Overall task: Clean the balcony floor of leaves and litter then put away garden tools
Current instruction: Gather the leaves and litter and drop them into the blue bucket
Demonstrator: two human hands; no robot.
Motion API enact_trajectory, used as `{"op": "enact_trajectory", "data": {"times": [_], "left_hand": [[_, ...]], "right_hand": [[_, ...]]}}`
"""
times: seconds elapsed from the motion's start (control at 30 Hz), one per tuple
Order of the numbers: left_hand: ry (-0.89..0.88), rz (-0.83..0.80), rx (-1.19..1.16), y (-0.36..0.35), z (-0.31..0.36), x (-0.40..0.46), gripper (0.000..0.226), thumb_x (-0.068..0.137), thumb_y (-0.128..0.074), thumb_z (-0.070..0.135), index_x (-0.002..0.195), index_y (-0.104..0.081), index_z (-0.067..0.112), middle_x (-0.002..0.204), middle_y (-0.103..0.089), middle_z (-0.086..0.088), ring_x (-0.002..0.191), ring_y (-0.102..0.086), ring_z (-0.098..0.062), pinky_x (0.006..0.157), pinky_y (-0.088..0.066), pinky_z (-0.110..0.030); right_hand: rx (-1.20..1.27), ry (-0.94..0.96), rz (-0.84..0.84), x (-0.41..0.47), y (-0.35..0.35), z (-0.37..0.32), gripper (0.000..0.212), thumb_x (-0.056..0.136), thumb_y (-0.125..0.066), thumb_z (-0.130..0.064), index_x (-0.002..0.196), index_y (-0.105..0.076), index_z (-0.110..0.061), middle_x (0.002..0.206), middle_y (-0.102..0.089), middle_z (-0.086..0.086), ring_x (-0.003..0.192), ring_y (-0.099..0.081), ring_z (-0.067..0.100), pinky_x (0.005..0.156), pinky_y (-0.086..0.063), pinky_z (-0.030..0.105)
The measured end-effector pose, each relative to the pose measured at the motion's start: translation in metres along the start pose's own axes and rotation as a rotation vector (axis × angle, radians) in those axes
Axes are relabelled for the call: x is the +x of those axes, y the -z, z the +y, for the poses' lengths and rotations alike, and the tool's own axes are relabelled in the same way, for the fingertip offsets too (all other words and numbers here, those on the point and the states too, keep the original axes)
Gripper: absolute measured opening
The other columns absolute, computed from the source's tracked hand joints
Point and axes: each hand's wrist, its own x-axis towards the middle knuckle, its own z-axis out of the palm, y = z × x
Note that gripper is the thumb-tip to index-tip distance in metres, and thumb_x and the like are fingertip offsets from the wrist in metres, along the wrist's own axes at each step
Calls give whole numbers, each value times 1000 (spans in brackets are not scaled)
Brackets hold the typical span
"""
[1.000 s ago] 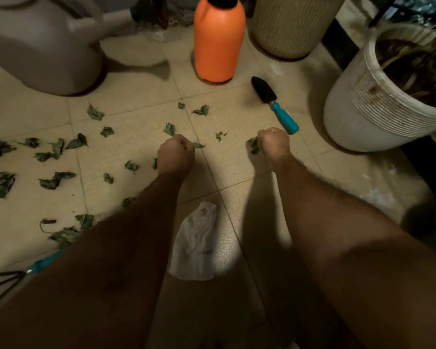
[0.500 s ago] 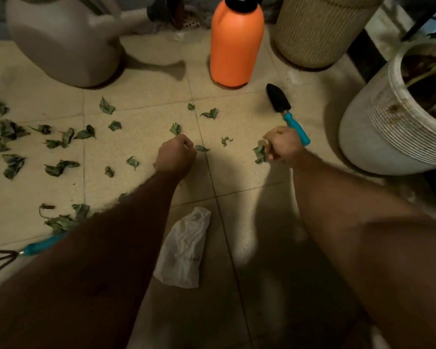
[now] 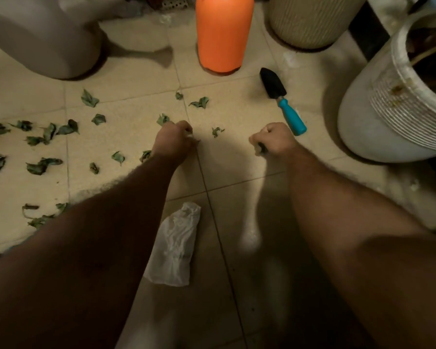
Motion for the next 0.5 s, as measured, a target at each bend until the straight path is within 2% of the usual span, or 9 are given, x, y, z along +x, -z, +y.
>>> {"op": "enact_trajectory", "data": {"times": [0.03, 0.1, 0.17, 0.27, 0.37, 0.43, 0.5], "left_hand": [[-3, -9, 2, -2, 0, 2, 27, 95, -62, 27, 118, -65, 14, 115, -62, -13, 101, -61, -26, 79, -49, -31], [-5, -25, 19, -5, -3, 1, 25, 94, -64, 28, 112, -67, 10, 112, -63, -12, 96, -61, -24, 77, -48, -31], [-5, -52, 46, -9, -8, -5, 26, 93, -66, 27, 112, -66, 8, 112, -61, -13, 94, -58, -24, 77, -45, -31], [-33, -84, 89, -8, -13, -11, 26, 96, -62, 24, 115, -65, 8, 113, -57, -15, 94, -54, -25, 77, -41, -31], [-49, -60, 31, -4, -12, -11, 21, 94, -62, 23, 110, -61, 10, 107, -58, -12, 87, -50, -19, 72, -39, -31], [-49, -43, -49, -1, -11, -8, 26, 91, -67, 22, 113, -57, 12, 108, -57, -10, 90, -51, -20, 72, -40, -31], [-91, -61, -69, -1, -9, -5, 36, 90, -69, 24, 121, -54, 16, 114, -55, -11, 99, -55, -25, 78, -44, -32]], "right_hand": [[154, -30, -5, -2, 4, -1, 14, 86, -69, -14, 79, -58, -8, 72, -62, 11, 51, -61, 16, 43, -45, 24], [410, -90, -15, -5, 7, -2, 14, 90, -56, -9, 76, -53, -11, 68, -53, 9, 47, -53, 15, 39, -34, 23], [605, -137, -37, -9, 6, -5, 10, 90, -49, -6, 81, -51, -8, 67, -53, 9, 47, -52, 15, 40, -36, 24], [527, -106, -28, -16, -4, -12, 9, 93, -54, -4, 86, -58, -5, 65, -65, 11, 46, -52, 14, 40, -37, 24], [462, -78, 6, -26, -30, -32, 12, 96, -53, -1, 93, -59, -10, 72, -63, 9, 46, -51, 10, 38, -37, 20], [377, -29, 88, -25, -54, -40, 12, 95, -54, -4, 88, -59, -12, 74, -59, 5, 59, -58, 12, 50, -49, 21], [218, 42, 164, -17, -73, -40, 17, 93, -62, -17, 77, -56, -16, 75, -59, 3, 73, -59, 19, 69, -56, 34]]}}
